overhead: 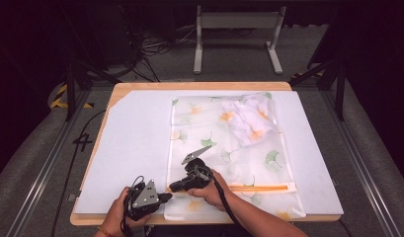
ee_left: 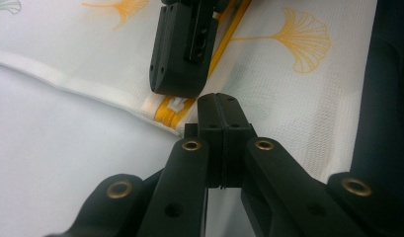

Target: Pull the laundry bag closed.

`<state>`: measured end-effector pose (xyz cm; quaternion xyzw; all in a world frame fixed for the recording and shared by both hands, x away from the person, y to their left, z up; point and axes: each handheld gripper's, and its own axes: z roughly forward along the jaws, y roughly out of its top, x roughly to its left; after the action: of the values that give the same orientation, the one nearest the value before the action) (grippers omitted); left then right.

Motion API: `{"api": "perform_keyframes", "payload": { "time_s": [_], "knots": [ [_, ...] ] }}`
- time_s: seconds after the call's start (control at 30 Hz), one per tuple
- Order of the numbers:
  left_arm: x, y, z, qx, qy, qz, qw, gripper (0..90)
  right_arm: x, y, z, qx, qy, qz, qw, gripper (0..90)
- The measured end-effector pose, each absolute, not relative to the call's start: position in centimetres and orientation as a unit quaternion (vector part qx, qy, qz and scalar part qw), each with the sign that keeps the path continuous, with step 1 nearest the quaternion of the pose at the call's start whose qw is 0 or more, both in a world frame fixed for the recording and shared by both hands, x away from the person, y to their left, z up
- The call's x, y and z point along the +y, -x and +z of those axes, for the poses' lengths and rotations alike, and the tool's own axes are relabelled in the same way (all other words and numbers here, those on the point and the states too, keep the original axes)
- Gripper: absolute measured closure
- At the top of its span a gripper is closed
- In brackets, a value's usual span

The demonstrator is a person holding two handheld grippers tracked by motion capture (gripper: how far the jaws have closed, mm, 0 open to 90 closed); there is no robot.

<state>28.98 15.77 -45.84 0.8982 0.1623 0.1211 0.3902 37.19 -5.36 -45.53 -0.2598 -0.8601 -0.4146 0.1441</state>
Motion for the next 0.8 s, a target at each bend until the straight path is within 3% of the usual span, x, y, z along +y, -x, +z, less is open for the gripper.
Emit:
{"api": "perform_keyframes", "payload": {
  "time_s": [0.8],
  "knots": [
    [15.64,-29.08,-45.82,0.185,-0.897,0.109,0.386,90.0,-5.91,-36.57,-45.03,-0.871,0.237,-0.409,0.135,90.0]
  ]
}}
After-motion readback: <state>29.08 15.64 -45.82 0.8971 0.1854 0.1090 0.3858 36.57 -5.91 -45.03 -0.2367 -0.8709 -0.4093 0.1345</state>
